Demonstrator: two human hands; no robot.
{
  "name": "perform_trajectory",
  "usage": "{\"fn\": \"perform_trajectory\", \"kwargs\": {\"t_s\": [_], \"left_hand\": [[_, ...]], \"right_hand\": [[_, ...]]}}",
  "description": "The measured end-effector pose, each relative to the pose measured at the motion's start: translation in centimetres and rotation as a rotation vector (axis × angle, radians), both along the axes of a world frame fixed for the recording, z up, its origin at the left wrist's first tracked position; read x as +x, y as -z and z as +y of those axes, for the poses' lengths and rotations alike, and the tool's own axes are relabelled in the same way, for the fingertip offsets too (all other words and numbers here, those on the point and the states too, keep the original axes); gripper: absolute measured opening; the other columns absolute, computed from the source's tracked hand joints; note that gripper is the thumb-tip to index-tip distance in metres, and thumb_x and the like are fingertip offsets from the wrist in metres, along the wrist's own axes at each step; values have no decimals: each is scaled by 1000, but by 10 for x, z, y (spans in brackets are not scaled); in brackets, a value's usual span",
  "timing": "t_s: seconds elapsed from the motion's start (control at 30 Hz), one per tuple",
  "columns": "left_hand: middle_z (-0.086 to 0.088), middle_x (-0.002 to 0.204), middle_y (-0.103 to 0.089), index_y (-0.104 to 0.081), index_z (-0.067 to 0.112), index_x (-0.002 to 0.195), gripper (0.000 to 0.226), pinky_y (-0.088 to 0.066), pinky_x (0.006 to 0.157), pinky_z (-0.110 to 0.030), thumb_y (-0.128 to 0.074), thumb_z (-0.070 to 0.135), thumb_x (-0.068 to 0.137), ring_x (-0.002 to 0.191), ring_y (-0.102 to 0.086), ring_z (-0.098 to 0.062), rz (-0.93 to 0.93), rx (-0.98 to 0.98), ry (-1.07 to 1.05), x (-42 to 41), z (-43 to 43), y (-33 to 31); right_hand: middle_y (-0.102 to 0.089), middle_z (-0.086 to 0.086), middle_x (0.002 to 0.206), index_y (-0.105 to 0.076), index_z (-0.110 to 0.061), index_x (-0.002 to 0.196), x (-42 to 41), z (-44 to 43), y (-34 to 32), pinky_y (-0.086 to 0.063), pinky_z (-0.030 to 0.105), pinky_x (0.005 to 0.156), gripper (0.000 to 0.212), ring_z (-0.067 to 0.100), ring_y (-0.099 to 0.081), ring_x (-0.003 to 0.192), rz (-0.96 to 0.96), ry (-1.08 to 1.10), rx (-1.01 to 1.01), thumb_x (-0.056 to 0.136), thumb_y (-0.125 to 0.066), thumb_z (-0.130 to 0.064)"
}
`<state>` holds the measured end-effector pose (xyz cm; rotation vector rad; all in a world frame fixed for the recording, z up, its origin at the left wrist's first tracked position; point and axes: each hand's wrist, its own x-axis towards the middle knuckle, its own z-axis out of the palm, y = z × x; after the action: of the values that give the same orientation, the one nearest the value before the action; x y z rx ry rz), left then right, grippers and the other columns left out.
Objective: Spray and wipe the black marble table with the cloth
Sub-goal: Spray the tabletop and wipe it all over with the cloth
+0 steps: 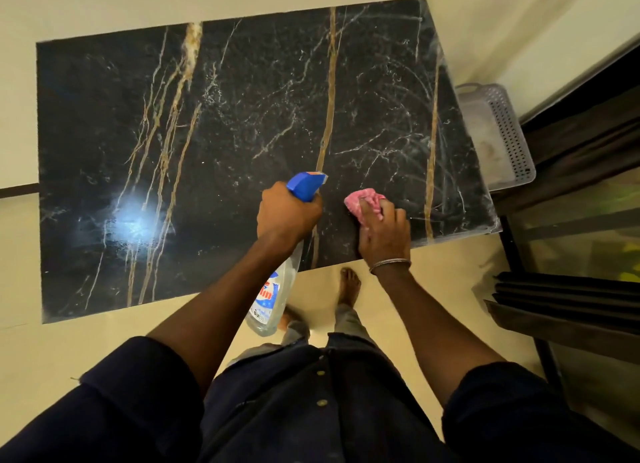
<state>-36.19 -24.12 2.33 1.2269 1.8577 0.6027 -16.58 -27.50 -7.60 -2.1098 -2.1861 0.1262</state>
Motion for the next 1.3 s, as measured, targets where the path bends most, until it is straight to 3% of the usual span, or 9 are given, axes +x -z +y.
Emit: {"fn": "perform_trajectory", "kwargs": {"t_s": [0.17, 0.33, 0.47, 0.67, 0.83, 1.0, 1.17, 1.3], "left_hand": [[-1, 70, -59, -61, 10, 94, 19, -47, 59, -24, -68, 24, 83, 59, -56, -10, -25, 5, -7, 29, 4, -2], [1, 70, -58, -61, 10, 94, 19, -46, 58, -21, -68, 23, 83, 59, -56, -8, -27, 11, -23, 49, 10, -6], [0, 67, -57, -61, 11, 90, 16, -44, 54, -21, -69, 22, 82, 56, -54, -8, 11, 6, -65, 63, 13, -7], [-1, 68, -59, -62, 11, 90, 18, -45, 53, -21, -67, 25, 79, 56, -56, -9, 44, 1, -95, 79, 17, -3], [-1, 68, -58, -61, 11, 89, 18, -43, 53, -20, -67, 25, 79, 56, -54, -9, 36, -5, -123, 89, 25, -6], [-1, 72, -59, -61, 10, 96, 21, -44, 56, -19, -67, 24, 82, 60, -56, -9, 13, -3, -117, 95, 32, -8], [-4, 73, -59, -60, 9, 95, 19, -45, 56, -20, -66, 21, 82, 60, -56, -10, 10, -1, -146, 99, 37, -7], [-3, 71, -59, -60, 9, 92, 18, -43, 55, -20, -68, 20, 81, 59, -55, -10, 28, -10, -175, 105, 41, -7]], "right_hand": [[-54, 18, 124, -54, -20, 133, 50, 7, -3, -44, 40, 75, 50, 35, -51, 94, 27, 164, 9, 82, -57, -21], [-53, 17, 125, -51, -21, 133, 31, 8, -4, -44, 41, 77, 54, 34, -52, 97, 75, 261, -18, 79, -61, -21], [-53, 15, 127, -45, -19, 133, -12, 2, -3, -44, 37, 74, 56, 30, -52, 92, 141, 39, -18, 80, -62, -21], [-62, 16, 114, -58, -12, 105, -25, -1, -5, -48, 37, 70, 38, 29, -58, 84, 213, -202, 9, 71, -75, -16], [-51, 14, 127, -47, -23, 133, 35, 22, -3, -43, 38, 74, 57, 29, -51, 94, 79, -107, -42, 78, -61, -21], [-53, 17, 123, -51, -22, 132, 98, 43, -4, -42, 39, 72, 54, 33, -51, 92, 43, 73, -10, 79, -60, -23], [-51, 18, 127, -49, -22, 134, 82, 42, -5, -42, 39, 76, 56, 33, -50, 97, 69, 181, -68, 79, -60, -24], [-48, 16, 131, -41, -22, 138, 47, 43, -7, -45, 45, 86, 63, 33, -50, 103, 71, 25, -93, 79, -61, -28]]}}
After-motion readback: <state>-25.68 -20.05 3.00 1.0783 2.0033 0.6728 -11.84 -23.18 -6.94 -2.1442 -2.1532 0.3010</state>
